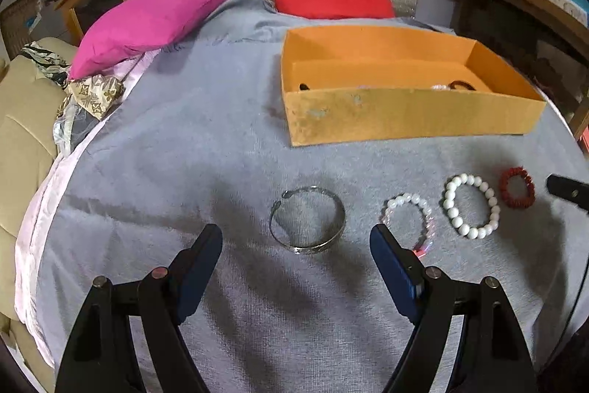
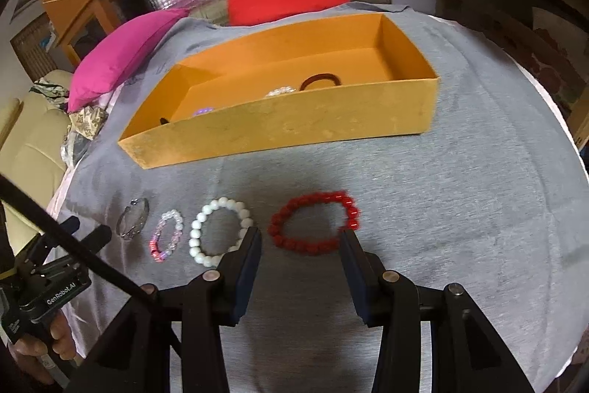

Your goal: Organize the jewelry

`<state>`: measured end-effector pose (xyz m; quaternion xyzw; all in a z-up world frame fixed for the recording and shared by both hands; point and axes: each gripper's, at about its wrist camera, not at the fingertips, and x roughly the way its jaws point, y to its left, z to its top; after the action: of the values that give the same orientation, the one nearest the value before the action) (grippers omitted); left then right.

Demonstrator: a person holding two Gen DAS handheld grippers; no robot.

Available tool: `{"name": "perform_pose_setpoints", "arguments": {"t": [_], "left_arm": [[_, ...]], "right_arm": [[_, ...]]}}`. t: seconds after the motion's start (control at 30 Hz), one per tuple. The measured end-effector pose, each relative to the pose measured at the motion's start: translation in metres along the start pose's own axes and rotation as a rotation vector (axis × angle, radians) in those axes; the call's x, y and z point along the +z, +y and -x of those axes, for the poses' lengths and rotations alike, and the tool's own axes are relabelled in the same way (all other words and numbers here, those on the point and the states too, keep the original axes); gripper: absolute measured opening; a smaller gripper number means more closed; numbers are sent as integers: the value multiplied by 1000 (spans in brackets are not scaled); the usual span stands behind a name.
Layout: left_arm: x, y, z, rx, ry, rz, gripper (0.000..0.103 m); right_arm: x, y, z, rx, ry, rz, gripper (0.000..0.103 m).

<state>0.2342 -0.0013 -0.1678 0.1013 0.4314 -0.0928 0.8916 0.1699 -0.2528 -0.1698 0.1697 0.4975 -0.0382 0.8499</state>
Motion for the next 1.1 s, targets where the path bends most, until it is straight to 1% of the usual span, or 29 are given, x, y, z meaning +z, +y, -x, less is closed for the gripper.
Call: {"name": "perform_pose_setpoints", "arguments": {"t": [0.23, 0.37, 0.43, 0.6, 0.7, 0.87, 1.0, 1.1], "left_arm": [[3, -7, -3, 9, 0, -26, 83], [5, 7, -8, 37, 6, 3, 83], [6, 21, -10, 61, 9, 28, 83], [2, 42, -13, 82, 23, 63, 83], [1, 43, -14, 59, 27, 56, 83], [1, 31, -15, -10, 38, 33, 83], [1, 22, -27, -62, 84, 49, 83], [4, 20, -36, -77, 104, 74, 83]], "right_arm": [[4, -37, 3, -29, 6, -68, 48], [4, -43, 2, -25, 11, -72, 48], [6, -42, 1, -6, 13, -76, 48], [7, -37, -1, 3, 7, -64, 48], [7, -41, -3, -4, 10, -72, 48], [7, -48, -7, -27, 14, -92, 48], [7, -47, -13, -22, 27, -89, 48], [6, -43, -17, -13, 36, -78, 47]]}}
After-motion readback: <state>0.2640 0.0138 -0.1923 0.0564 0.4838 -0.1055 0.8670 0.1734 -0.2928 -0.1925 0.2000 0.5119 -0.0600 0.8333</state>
